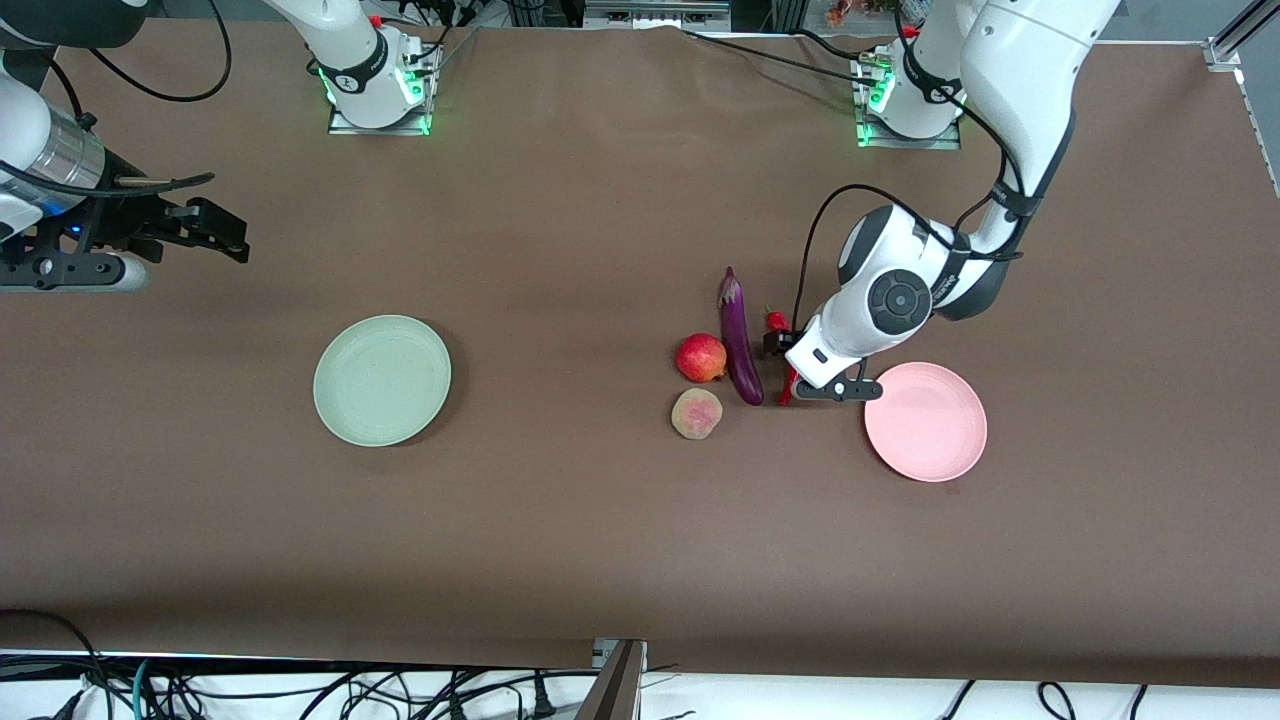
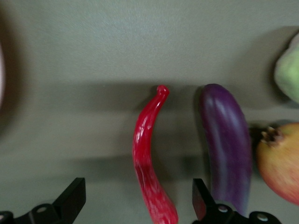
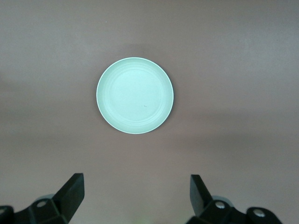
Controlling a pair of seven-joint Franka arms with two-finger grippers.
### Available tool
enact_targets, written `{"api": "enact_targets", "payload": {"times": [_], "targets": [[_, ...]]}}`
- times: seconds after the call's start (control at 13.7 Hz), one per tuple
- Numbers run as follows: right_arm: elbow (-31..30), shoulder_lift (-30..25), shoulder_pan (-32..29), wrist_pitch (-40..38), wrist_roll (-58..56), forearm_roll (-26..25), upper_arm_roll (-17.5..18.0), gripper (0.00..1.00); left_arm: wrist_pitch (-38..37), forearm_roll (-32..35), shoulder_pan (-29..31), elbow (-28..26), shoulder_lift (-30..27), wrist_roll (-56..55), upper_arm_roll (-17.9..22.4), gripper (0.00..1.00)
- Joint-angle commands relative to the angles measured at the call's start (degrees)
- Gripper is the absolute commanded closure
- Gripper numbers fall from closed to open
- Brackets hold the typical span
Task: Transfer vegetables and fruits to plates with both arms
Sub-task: 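Reach the left gripper to the red chili and grasp it, then carry the chili with the left gripper onto the pink plate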
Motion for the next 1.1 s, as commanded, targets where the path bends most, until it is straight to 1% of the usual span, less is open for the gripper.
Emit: {"api": "enact_targets", "payload": {"times": [0.0, 0.15, 0.22, 0.37, 0.44, 0.51, 0.59, 0.66, 0.73, 0.81, 0.88, 1.03], "targets": [[1.01, 0.21, -0.11, -0.55, 0.30, 0.38, 0.10, 0.00, 2.07, 0.95, -0.36, -0.73, 1.20, -1.69, 0.36, 0.00], [1.01, 0.21, -0.11, -0.55, 0.30, 0.38, 0.10, 0.00, 2.25, 0.95, -0.53, -1.07, 1.90, -2.13, 0.36, 0.24], [1.01, 0.21, -0.11, -0.55, 0.30, 0.38, 0.10, 0.00, 2.25, 0.95, -0.62, -1.08, 2.08, -2.22, 0.36, 0.42], [1.01, 0.21, -0.11, -0.55, 0.30, 0.38, 0.10, 0.00, 2.33, 0.95, -0.71, -1.17, 2.78, -2.66, 0.36, 0.45], [1.01, 0.21, -0.11, -0.55, 0.30, 0.38, 0.10, 0.00, 2.34, 0.95, -0.71, -1.17, 2.78, -2.66, 0.36, 0.52], [1.01, 0.21, -0.11, -0.55, 0.30, 0.38, 0.10, 0.00, 2.25, 0.95, -0.71, -1.17, 2.70, -2.66, 0.36, 0.62], [1.01, 0.21, -0.11, -0.55, 0.30, 0.38, 0.10, 0.00, 2.25, 0.95, -0.71, -1.08, 2.44, -2.74, 0.45, 0.79], [1.01, 0.21, -0.02, -0.55, 0.30, 0.38, 0.10, 0.00, 1.90, 0.95, -0.62, -0.82, 2.00, -2.75, 0.45, 0.94], [1.01, 0.21, -0.02, -0.55, 0.30, 0.38, 0.10, 0.00, 1.64, 0.95, -0.19, -0.64, 1.38, -2.57, 0.45, 1.00], [1.01, 0.21, -0.02, -0.55, 0.30, 0.38, 0.10, 0.00, 0.24, 0.95, 0.08, -0.29, 0.42, -2.31, 0.53, 1.00], [1.01, 0.21, -0.02, -0.55, 0.30, 0.38, 0.10, 0.00, -2.73, 0.95, 0.25, 1.19, -0.63, -2.31, 0.97, 1.00], [1.01, 0.21, -0.02, -0.46, 0.39, 0.47, 0.10, 0.00, -12.64, 1.03, 0.26, 7.41, -1.08, -2.31, 2.46, 1.00]]}}
